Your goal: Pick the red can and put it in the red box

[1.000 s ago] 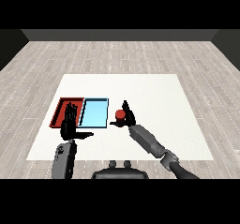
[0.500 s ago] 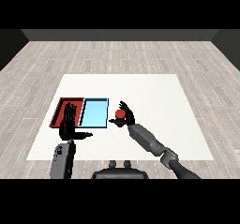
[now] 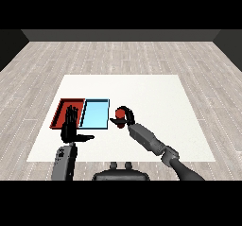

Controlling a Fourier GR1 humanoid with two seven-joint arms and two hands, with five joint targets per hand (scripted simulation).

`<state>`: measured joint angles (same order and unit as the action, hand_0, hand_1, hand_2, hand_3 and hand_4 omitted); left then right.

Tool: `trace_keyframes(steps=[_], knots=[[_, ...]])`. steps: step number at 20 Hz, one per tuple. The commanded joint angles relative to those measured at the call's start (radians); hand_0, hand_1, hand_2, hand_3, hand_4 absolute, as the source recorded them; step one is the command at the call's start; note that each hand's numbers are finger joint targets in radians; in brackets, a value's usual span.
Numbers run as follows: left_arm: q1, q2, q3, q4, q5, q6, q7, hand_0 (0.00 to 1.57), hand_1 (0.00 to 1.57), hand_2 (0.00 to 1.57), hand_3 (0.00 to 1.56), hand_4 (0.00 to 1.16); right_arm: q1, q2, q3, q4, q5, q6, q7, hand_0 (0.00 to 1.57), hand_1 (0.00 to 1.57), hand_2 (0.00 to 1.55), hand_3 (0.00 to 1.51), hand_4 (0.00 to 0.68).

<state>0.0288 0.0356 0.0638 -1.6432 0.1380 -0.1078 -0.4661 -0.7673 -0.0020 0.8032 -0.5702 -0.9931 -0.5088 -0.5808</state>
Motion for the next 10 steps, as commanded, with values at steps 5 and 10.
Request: trace_keyframes(steps=[5, 10], knots=[[-0.035, -0.022, -0.01, 0.037, -0.027, 0.034, -0.01, 0.0, 0.0, 0.0, 0.0, 0.0, -0.005, 0.002, 0.073, -0.017, -0.015, -0.063, 0.074, 1.53, 1.53, 1.47, 1.41, 0.546], [-0.03, 0.027, 0.03, 0.018, 0.033, -0.021, 0.025, 0.0, 0.0, 0.0, 0.0, 0.0, -0.027, 0.002, 0.077, 0.039, -0.034, -0.043, 0.021, 1.55, 1.55, 1.47, 1.41, 0.558]])
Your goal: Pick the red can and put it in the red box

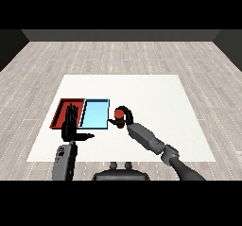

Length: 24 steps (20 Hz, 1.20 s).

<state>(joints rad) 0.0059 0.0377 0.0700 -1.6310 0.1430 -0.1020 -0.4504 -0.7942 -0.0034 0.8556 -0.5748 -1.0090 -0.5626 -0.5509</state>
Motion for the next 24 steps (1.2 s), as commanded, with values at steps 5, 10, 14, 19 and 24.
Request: trace_keyframes(steps=[5, 10, 14, 19, 24], knots=[[0.055, -0.001, -0.005, -0.031, 0.004, -0.017, -0.024, 0.0, 0.0, 0.0, 0.0, 0.0, -0.033, 0.003, -0.073, -0.08, 0.084, -0.085, -0.008, 1.54, 1.54, 1.47, 1.38, 0.586], [0.048, -0.011, -0.042, -0.009, -0.023, -0.02, -0.018, 0.0, 0.0, 0.0, 0.0, 0.0, 0.029, 0.003, -0.064, -0.193, 0.125, -0.154, -0.049, 1.54, 1.54, 1.46, 1.38, 0.582], [0.014, 0.005, -0.027, -0.017, -0.035, 0.009, 0.017, 0.0, 0.0, 0.0, 0.0, 0.0, 0.033, -0.038, -0.111, -0.323, 0.22, -0.211, 0.032, 1.52, 1.52, 1.46, 1.38, 0.608], [0.002, -0.029, -0.109, -0.045, -0.045, -0.008, 0.065, 0.0, 0.0, 0.0, 0.0, 0.0, 0.063, -0.147, -0.115, -0.554, 0.257, -0.219, 0.045, 1.51, 1.51, 1.46, 1.4, 0.643], [-0.109, -0.037, -0.245, -0.148, -0.107, 0.128, 0.301, 0.0, 0.0, 0.0, 0.0, 0.0, 0.165, -0.256, -0.117, -0.729, 0.306, -0.214, 0.046, 1.45, 1.45, 1.41, 1.38, 0.636]])
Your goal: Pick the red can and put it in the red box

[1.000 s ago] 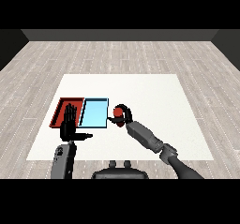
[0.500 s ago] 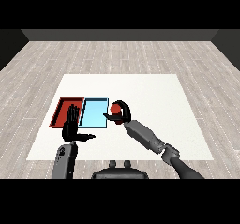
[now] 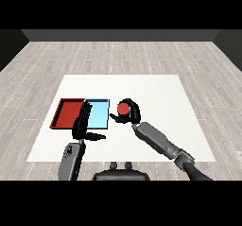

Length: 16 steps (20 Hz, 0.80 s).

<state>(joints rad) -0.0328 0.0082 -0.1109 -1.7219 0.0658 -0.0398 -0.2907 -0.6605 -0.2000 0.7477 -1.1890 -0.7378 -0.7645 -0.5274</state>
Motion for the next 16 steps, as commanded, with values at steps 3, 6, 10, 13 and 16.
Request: trace_keyframes(steps=[3, 6, 10, 13, 16], knots=[[-0.04, -0.008, -0.096, -0.003, -0.049, 0.062, 0.088, 0.0, 0.0, 0.0, 0.0, 0.0, 0.051, -0.077, -0.066, -0.139, 0.088, 0.032, 0.073, 1.45, 1.45, 1.41, 1.38, 0.636], [-0.024, -0.008, -0.108, 0.011, -0.038, 0.08, 0.063, 0.0, 0.0, 0.0, 0.0, 0.0, 0.098, -0.069, -0.129, -0.173, 0.129, 0.075, 0.097, 1.44, 1.44, 1.4, 1.38, 0.628], [-0.116, -0.008, -0.12, 0.044, -0.062, 0.104, 0.155, 0.0, 0.0, 0.0, 0.0, 0.0, 0.089, -0.069, -0.156, -0.234, 0.185, 0.08, 0.138, 1.43, 1.43, 1.41, 1.39, 0.629], [-0.088, -0.008, -0.164, 0.07, -0.054, 0.118, 0.12, 0.0, 0.0, 0.0, 0.0, 0.0, 0.18, -0.054, -0.174, -0.252, 0.236, 0.116, 0.076, 1.44, 1.44, 1.42, 1.4, 0.634], [-0.17, -0.008, -0.168, 0.157, -0.051, 0.177, 0.116, 0.0, 0.0, 0.0, 0.0, 0.0, 0.165, 0.0, -0.209, -0.214, 0.272, 0.166, 0.078, 1.45, 1.45, 1.43, 1.4, 0.611]])
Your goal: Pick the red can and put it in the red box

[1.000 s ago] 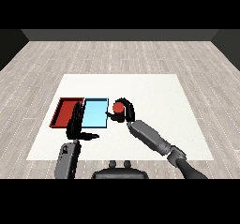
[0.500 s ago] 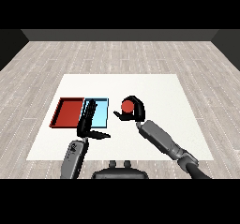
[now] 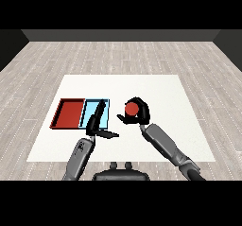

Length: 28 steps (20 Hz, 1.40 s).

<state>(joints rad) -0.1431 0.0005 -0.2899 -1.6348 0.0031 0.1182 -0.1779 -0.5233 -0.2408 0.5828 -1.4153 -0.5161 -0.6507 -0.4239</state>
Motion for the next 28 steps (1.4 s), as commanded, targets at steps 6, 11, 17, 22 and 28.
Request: trace_keyframes(steps=[6, 11, 17, 22, 28], knots=[[-0.001, -0.001, -0.134, 0.143, 0.045, 0.111, -0.066, 0.0, 0.0, 0.0, 0.0, 0.0, 0.069, 0.036, -0.027, -0.125, 0.149, 0.035, 0.068, 1.44, 1.44, 1.44, 1.4, 0.634], [-0.117, -0.001, -0.138, 0.269, 0.118, 0.121, -0.079, 0.0, 0.0, 0.0, 0.0, 0.0, 0.072, 0.088, -0.054, -0.151, 0.216, 0.064, 0.138, 1.47, 1.47, 1.44, 1.39, 0.658], [-0.125, 0.0, -0.158, 0.297, 0.13, 0.166, -0.1, 0.0, 0.0, 0.0, 0.0, 0.0, 0.133, 0.134, -0.141, -0.122, 0.267, 0.204, 0.087, 1.46, 1.46, 1.43, 1.38, 0.66], [-0.18, -0.001, -0.17, 0.311, 0.181, 0.172, -0.049, 0.0, 0.0, 0.0, 0.0, 0.0, 0.167, 0.204, -0.133, -0.137, 0.328, 0.21, 0.073, 1.47, 1.47, 1.44, 1.39, 0.676], [-0.172, -0.001, -0.181, 0.345, 0.22, 0.146, -0.131, 0.0, 0.0, 0.0, 0.0, 0.0, 0.192, 0.239, -0.107, -0.163, 0.318, 0.208, 0.101, 1.47, 1.47, 1.43, 1.4, 0.644]])
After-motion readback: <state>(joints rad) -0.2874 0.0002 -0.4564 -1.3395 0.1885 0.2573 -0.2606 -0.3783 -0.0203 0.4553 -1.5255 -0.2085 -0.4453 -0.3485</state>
